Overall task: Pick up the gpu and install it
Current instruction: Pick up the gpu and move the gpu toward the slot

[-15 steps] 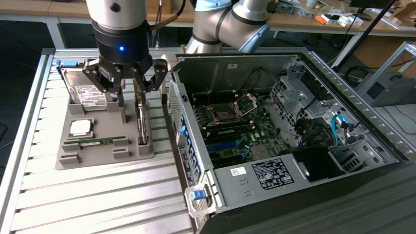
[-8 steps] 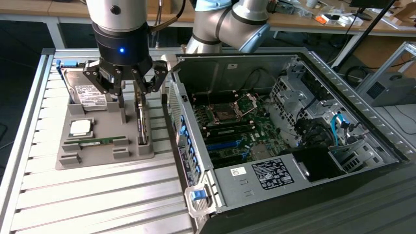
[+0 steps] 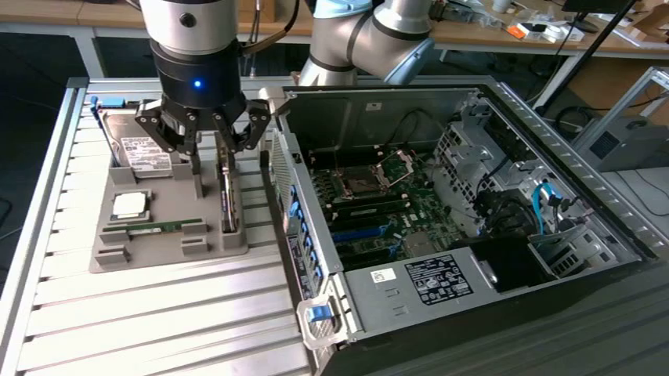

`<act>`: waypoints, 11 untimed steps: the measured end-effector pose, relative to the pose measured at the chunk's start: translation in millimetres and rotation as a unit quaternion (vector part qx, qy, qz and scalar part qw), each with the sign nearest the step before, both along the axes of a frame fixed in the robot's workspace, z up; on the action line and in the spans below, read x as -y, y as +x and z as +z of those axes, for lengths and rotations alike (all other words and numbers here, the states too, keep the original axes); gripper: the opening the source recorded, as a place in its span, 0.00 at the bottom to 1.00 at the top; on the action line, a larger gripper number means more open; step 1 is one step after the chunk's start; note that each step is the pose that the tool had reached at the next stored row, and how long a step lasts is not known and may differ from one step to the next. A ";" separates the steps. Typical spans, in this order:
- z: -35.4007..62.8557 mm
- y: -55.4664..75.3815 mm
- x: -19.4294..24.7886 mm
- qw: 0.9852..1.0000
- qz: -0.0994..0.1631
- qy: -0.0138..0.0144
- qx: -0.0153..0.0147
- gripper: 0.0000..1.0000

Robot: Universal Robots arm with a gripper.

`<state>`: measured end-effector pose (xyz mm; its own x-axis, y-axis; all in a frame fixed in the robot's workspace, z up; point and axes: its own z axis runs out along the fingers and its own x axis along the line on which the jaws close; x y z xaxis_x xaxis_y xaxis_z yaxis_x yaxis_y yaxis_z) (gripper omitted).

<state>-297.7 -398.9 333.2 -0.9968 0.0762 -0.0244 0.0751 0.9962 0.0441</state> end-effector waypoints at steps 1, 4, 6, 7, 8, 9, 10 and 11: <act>-0.4 0.2 0.0 1.000 0.000 0.000 0.000 0.48; -1.3 0.3 0.0 1.000 0.000 0.000 0.000 0.48; -1.9 0.5 0.0 1.000 0.000 0.000 0.000 0.48; -2.1 0.5 0.0 1.000 0.000 0.000 0.000 0.48; -2.4 0.5 0.0 1.000 0.000 0.000 0.000 0.48; -2.6 0.6 0.0 1.000 0.000 0.000 0.000 0.48; -2.7 0.6 0.0 1.000 0.000 0.000 0.000 0.48; -3.0 0.6 0.0 1.000 0.000 0.000 0.000 0.48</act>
<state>-297.1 -398.9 330.2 -0.9968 0.0763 -0.0244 0.0751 0.9962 0.0441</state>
